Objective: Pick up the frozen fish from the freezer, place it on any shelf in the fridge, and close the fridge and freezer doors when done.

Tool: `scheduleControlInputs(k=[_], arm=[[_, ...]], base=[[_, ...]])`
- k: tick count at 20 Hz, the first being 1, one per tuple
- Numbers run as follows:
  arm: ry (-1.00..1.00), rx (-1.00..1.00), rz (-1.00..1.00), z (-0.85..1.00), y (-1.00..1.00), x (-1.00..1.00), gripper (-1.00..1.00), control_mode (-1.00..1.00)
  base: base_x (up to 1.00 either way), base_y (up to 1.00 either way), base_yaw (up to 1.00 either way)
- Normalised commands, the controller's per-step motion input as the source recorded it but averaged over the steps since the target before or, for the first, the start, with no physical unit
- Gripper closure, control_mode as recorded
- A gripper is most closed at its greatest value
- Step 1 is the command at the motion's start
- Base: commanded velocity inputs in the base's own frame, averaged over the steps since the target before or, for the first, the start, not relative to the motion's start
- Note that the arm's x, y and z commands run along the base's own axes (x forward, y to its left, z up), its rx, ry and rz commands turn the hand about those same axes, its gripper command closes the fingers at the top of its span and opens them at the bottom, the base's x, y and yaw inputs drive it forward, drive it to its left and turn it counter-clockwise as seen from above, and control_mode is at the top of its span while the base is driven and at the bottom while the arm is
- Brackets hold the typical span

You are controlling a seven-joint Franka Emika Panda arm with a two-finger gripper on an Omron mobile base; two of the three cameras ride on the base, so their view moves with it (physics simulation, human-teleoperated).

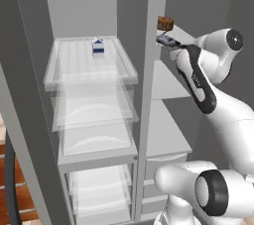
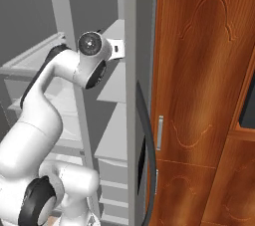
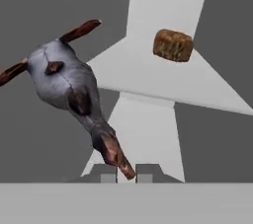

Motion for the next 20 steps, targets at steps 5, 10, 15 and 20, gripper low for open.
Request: scheduleControlInputs(k=[5,10,15,20], arm=[[0.32,-0.22,0.0,-0.35,0.0,-1.0,1.0,-1.0],[0.32,-0.18,0.02,-0.55,0.0,-0.91,1.0,-1.0],[0.22,-0.08,0.1,-0.42,0.05,-0.81,1.0,-1.0],[0.04,-0.02,0.07,-0.1,0.27,-0.69,1.0,1.0]], base=[[0.0,0.0,0.0],[0.0,0.0,0.0],[0.0,0.0,0.0],[-0.13,0.14,0.01]])
